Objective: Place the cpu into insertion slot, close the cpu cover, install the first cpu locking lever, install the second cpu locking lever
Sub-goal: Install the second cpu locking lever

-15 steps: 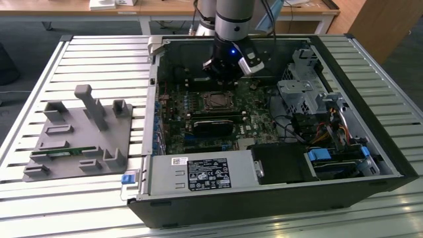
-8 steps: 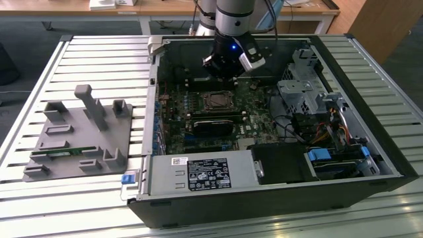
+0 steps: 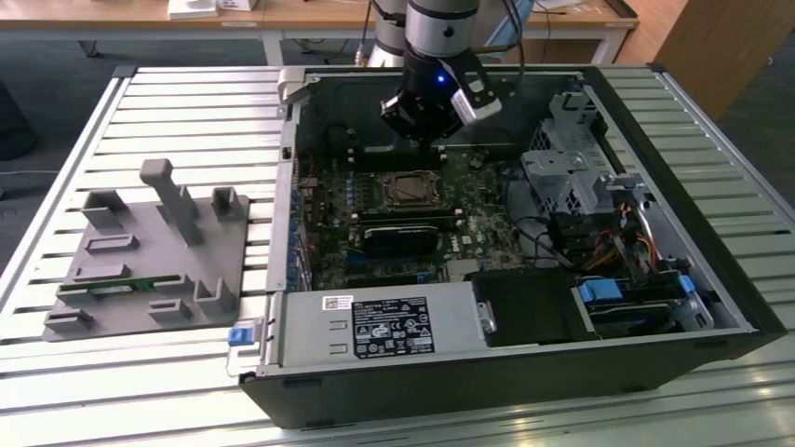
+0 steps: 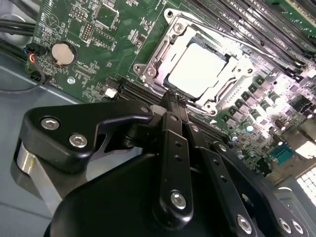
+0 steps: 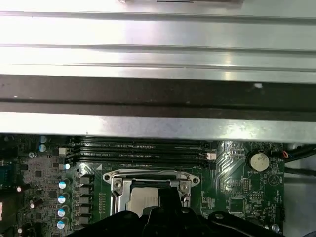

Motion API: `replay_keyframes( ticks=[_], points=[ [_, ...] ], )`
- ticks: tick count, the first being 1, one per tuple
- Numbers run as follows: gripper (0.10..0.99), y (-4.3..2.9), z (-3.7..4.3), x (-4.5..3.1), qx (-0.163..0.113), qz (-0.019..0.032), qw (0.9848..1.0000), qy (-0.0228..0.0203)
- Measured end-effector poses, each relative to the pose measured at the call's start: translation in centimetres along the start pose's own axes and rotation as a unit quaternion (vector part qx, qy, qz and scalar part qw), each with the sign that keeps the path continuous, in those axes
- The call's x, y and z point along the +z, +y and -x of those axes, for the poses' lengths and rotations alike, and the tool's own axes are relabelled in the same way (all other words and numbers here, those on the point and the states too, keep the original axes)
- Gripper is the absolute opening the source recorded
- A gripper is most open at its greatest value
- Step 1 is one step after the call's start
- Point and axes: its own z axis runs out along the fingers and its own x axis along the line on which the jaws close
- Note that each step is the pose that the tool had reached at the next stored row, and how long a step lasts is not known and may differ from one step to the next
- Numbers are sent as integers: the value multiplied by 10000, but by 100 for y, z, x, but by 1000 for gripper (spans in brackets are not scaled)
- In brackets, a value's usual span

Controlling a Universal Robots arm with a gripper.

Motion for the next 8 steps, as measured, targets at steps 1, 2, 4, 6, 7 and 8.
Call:
replay_keyframes(
  ticks=[1,2,4,6,7,8],
  points=[
    [106,-12,0,0,0,0,10000,0],
    [106,-26,0,-1,0,0,10000,0],
    [106,-53,0,-2,0,-1,10000,0],
    [106,-74,0,-1,0,-1,10000,1],
    [106,-86,0,1,0,0,10000,0],
    [106,-97,0,3,-1,0,10000,0]
  ],
)
